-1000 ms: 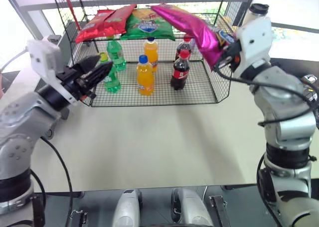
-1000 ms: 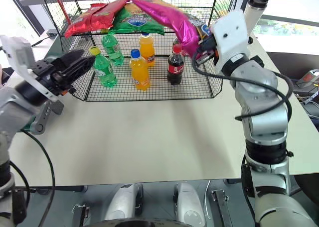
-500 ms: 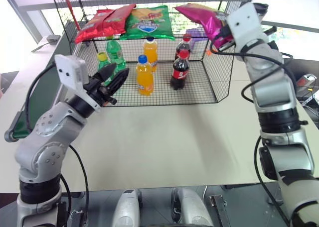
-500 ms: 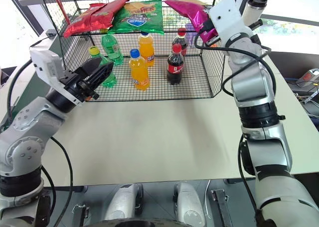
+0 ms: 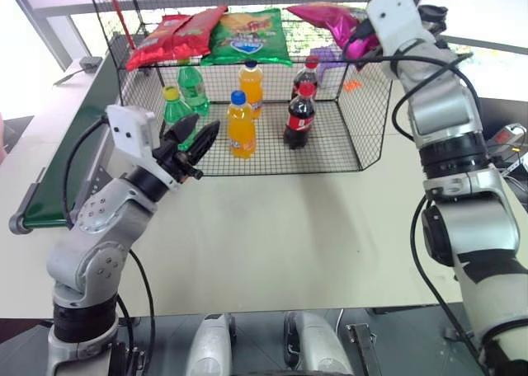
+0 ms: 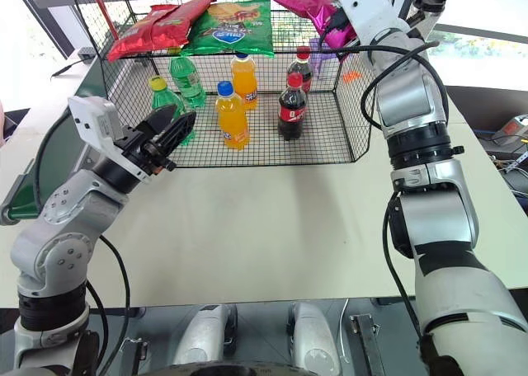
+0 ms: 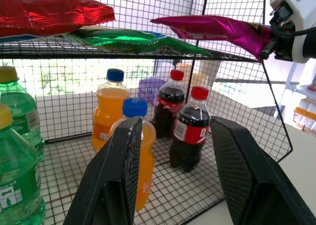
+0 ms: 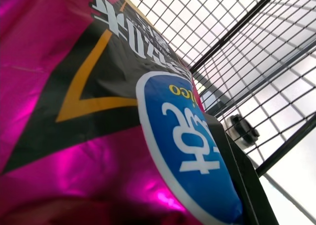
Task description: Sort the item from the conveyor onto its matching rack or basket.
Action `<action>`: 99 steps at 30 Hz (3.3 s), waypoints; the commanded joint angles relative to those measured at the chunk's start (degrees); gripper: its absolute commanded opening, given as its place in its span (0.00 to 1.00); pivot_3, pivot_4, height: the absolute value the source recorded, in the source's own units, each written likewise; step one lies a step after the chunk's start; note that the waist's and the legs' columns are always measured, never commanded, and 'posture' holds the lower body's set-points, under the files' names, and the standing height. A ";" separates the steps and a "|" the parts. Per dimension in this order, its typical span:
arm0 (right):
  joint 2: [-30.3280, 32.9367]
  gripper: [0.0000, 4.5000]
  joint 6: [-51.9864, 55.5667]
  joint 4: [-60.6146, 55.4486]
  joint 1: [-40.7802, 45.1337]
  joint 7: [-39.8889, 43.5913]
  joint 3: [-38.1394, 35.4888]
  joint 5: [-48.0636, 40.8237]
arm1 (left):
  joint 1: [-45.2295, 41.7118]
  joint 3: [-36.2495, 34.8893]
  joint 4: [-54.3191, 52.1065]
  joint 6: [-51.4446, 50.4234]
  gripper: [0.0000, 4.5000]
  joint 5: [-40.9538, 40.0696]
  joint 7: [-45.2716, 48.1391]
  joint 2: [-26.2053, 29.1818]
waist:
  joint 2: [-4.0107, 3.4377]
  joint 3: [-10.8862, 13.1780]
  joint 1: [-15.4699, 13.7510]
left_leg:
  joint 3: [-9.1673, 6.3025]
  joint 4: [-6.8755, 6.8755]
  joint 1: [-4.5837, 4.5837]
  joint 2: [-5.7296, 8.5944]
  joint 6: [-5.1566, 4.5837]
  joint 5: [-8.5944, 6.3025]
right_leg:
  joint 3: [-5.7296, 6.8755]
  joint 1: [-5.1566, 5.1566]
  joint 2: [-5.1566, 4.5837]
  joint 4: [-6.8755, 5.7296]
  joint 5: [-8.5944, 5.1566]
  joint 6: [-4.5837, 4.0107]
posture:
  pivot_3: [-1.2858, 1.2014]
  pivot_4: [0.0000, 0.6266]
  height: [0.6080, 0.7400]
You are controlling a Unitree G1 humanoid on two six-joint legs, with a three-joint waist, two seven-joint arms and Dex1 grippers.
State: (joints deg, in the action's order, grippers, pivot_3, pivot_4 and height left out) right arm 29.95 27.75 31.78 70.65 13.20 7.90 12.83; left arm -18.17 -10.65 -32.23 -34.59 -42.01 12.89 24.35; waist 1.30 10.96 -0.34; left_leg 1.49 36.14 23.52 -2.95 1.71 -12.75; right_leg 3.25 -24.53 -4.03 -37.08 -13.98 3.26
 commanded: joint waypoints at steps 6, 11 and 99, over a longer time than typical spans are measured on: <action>-2.59 0.96 -0.74 0.14 3.46 2.57 -1.63 -1.55 | -0.69 1.16 -0.87 1.27 0.50 2.08 0.30 -1.30 | 0.00 0.00 0.32 | -0.01 -0.03 -0.01 -0.01 0.00 0.00 | 0.00 -0.01 0.02 -0.01 0.00 0.01 | 0.52 0.24 1.00; -1.82 0.96 1.92 -1.46 4.08 7.69 -3.11 -3.98 | -0.04 0.87 -1.00 1.05 0.50 2.77 0.24 -1.56 | 0.00 0.00 0.96 | -0.02 -0.04 -0.01 -0.02 0.00 0.00 | 0.00 -0.01 0.02 -0.01 0.00 0.01 | 0.52 0.24 1.00; 13.13 0.96 23.65 -47.11 -30.70 41.43 -30.96 -54.38 | 8.05 -9.31 -2.21 -6.16 0.50 0.71 7.82 9.04 | 0.04 0.05 -0.04 | -0.04 -0.08 0.00 -0.06 -0.05 -0.05 | 0.02 -0.02 0.03 0.08 -0.02 -0.01 | 0.52 0.24 1.00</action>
State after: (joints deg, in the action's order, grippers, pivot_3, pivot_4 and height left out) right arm 42.56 45.81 -9.69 42.34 56.14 -19.24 -35.44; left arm -10.17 -17.03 -31.44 -39.60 -38.39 19.56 32.30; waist 1.34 11.00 -0.38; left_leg 1.44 36.07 23.50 -3.02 1.62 -12.83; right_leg 3.28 -24.51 -3.99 -36.98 -14.00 3.25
